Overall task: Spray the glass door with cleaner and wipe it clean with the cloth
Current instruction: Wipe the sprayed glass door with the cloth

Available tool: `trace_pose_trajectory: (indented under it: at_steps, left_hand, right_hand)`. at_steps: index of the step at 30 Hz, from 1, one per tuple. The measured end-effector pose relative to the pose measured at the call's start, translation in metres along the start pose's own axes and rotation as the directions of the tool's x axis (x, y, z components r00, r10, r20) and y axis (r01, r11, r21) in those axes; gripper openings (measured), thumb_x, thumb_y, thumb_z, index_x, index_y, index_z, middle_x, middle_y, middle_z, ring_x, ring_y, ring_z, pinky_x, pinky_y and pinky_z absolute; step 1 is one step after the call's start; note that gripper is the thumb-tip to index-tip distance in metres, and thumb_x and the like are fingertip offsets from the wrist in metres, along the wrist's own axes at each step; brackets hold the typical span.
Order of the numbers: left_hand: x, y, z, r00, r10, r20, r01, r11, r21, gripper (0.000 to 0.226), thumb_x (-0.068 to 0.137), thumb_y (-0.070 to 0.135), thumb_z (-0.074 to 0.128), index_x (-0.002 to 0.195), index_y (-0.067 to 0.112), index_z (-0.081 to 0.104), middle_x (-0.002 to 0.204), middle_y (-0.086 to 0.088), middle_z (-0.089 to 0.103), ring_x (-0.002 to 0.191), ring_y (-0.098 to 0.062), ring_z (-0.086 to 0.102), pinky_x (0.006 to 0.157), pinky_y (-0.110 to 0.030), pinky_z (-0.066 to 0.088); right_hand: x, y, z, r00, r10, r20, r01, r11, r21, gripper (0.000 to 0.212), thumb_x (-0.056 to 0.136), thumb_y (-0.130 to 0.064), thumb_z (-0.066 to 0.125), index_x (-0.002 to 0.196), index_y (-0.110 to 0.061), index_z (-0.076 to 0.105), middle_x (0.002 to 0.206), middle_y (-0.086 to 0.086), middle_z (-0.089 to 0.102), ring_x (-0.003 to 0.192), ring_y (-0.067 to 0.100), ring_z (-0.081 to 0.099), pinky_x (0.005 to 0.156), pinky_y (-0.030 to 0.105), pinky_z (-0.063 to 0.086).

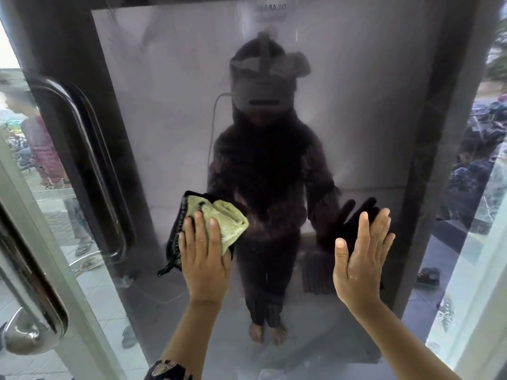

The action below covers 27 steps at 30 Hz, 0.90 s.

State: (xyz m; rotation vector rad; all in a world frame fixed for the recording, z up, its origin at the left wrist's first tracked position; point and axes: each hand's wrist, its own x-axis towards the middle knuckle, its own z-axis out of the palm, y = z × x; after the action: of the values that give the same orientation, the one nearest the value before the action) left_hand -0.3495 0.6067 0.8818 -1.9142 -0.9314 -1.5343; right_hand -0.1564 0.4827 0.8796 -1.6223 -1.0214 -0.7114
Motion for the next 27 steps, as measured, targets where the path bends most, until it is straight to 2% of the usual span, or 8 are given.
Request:
trace_pose_trajectory:
  at_steps: [3, 7, 12, 15, 17, 20, 23, 27]
  left_hand:
    - [-0.005, 0.005, 0.003, 0.987, -0.156, -0.036, 0.154, 0.987, -0.051, 0.049, 0.099, 0.03, 0.015, 0.13, -0.005, 0.029, 0.133, -0.028, 0.031, 0.126, -0.041, 0.026, 0.108, -0.045, 0.016]
    - [-0.022, 0.005, 0.009, 0.944, -0.327, -0.037, 0.324, 0.943, -0.069, 0.048, 0.094, 0.022, 0.027, 0.133, -0.006, 0.025, 0.136, -0.031, 0.028, 0.128, -0.044, 0.027, 0.103, -0.053, 0.024]
    - [-0.059, 0.009, 0.015, 0.921, -0.389, 0.03, 0.39, 0.915, -0.102, 0.049, 0.096, 0.025, 0.024, 0.136, -0.003, 0.018, 0.138, -0.033, 0.024, 0.13, -0.045, 0.022, 0.108, -0.05, 0.017]
    - [-0.066, 0.017, 0.015, 0.91, -0.412, 0.048, 0.415, 0.904, -0.1, 0.049, 0.098, 0.027, 0.024, 0.135, -0.004, 0.019, 0.138, -0.032, 0.023, 0.129, -0.047, 0.023, 0.106, -0.054, 0.021]
    - [-0.072, 0.024, 0.015, 0.93, -0.358, 0.079, 0.364, 0.929, -0.075, 0.049, 0.099, 0.029, 0.02, 0.133, -0.006, 0.023, 0.137, -0.035, 0.026, 0.129, -0.047, 0.022, 0.104, -0.055, 0.023]
    - [-0.093, 0.039, 0.019, 0.979, -0.148, 0.137, 0.161, 0.983, -0.092, 0.048, 0.099, 0.03, 0.017, 0.129, -0.005, 0.03, 0.136, -0.031, 0.028, 0.125, -0.045, 0.025, 0.105, -0.051, 0.022]
    - [-0.111, 0.056, 0.028, 0.987, 0.0, 0.161, 0.014, 0.996, -0.086, 0.042, 0.098, 0.028, 0.021, 0.126, -0.001, 0.035, 0.133, -0.025, 0.03, 0.123, -0.043, 0.029, 0.107, -0.047, 0.02]
    - [-0.124, 0.078, 0.039, 0.98, 0.149, 0.13, -0.14, 0.988, -0.07, 0.036, 0.098, 0.026, 0.024, 0.122, 0.007, 0.041, 0.129, -0.018, 0.037, 0.118, -0.038, 0.037, 0.1, -0.046, 0.027]
  right_hand:
    - [-0.001, 0.005, -0.003, 1.0, -0.012, 0.0, 0.012, 1.0, -0.013, 0.057, 0.097, -0.046, 0.015, 0.139, -0.008, 0.015, 0.145, 0.022, 0.003, 0.137, 0.025, -0.003, 0.113, 0.031, -0.012]
    - [-0.005, 0.013, -0.003, 1.0, -0.017, -0.001, 0.017, 0.999, -0.027, 0.056, 0.097, -0.046, 0.015, 0.138, -0.007, 0.015, 0.145, 0.022, 0.004, 0.137, 0.025, -0.002, 0.113, 0.033, -0.01]
    - [-0.016, 0.029, -0.001, 1.0, 0.003, -0.001, -0.004, 1.0, -0.027, 0.058, 0.097, -0.046, 0.015, 0.139, -0.006, 0.015, 0.145, 0.022, 0.003, 0.138, 0.025, -0.002, 0.113, 0.034, -0.009]
    - [-0.021, 0.035, -0.001, 0.999, 0.044, -0.027, -0.045, 0.999, -0.028, 0.062, 0.096, -0.045, 0.016, 0.139, 0.0, 0.019, 0.145, 0.02, 0.002, 0.138, 0.027, -0.001, 0.113, 0.04, -0.005]
    - [-0.024, 0.041, -0.001, 0.995, 0.095, -0.04, -0.096, 0.995, -0.024, 0.065, 0.096, -0.045, 0.016, 0.139, 0.003, 0.022, 0.146, 0.02, 0.003, 0.138, 0.03, 0.002, 0.112, 0.048, -0.001]
    - [-0.028, 0.053, -0.002, 0.989, 0.138, -0.06, -0.141, 0.989, -0.049, 0.064, 0.096, -0.044, 0.017, 0.139, 0.003, 0.021, 0.147, 0.023, 0.006, 0.137, 0.036, 0.006, 0.11, 0.054, 0.005]
    - [-0.035, 0.071, -0.002, 0.985, 0.15, -0.085, -0.156, 0.985, -0.067, 0.056, 0.096, -0.032, 0.028, 0.138, 0.005, 0.022, 0.146, 0.027, 0.008, 0.137, 0.038, 0.007, 0.11, 0.054, 0.006]
    - [-0.047, 0.089, 0.0, 0.978, 0.171, -0.116, -0.177, 0.983, -0.044, 0.054, 0.091, -0.015, 0.04, 0.137, 0.009, 0.023, 0.145, 0.035, 0.012, 0.136, 0.041, 0.008, 0.109, 0.055, 0.005]
